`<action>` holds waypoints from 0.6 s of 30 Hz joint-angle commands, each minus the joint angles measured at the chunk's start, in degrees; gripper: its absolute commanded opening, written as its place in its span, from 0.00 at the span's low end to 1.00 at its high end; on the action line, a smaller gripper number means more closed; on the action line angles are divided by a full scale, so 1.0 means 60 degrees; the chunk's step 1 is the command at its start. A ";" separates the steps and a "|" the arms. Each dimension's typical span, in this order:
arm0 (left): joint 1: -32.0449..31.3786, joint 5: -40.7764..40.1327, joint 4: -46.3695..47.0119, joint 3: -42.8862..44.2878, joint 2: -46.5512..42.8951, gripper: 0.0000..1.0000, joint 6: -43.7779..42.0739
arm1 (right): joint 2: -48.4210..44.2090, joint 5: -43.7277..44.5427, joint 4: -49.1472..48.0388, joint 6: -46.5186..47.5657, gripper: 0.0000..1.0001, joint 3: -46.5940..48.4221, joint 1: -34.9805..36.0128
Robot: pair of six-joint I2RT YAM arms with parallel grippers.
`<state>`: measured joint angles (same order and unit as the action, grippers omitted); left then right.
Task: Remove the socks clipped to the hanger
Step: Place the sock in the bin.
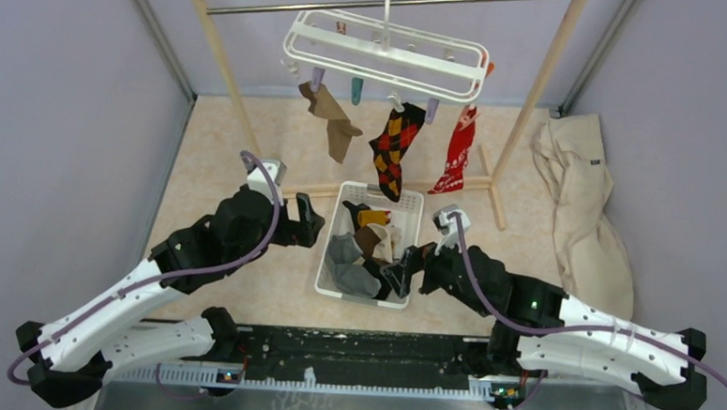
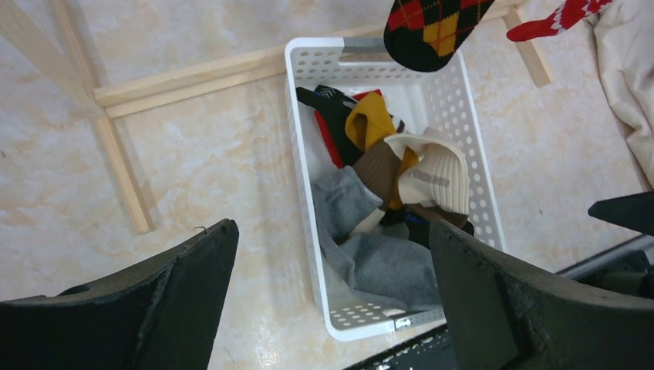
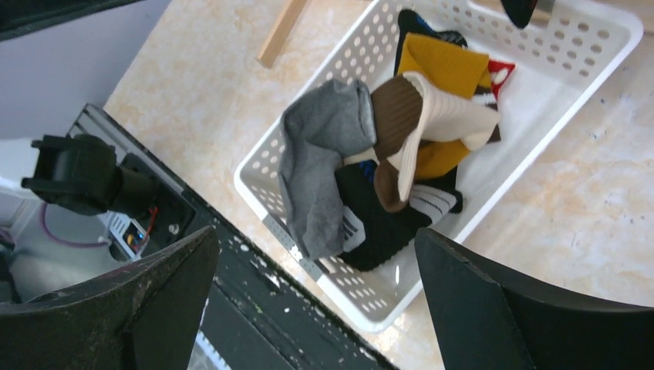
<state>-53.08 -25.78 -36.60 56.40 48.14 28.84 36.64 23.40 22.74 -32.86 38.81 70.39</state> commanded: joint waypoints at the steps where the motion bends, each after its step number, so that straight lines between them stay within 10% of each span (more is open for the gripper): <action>1: 0.0028 0.1201 -0.0074 -0.0403 -0.0444 0.99 0.0011 | -0.0233 -0.0642 0.1073 -0.0654 0.99 0.0427 0.0090; 18: 0.0028 0.0876 -0.0506 -0.0968 -0.1002 0.99 0.0980 | 0.1076 0.2199 0.0792 -0.0678 0.89 0.1168 0.0078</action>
<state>-53.04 -20.99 -41.19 52.01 40.97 32.82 41.58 26.52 31.88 -36.69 42.13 70.39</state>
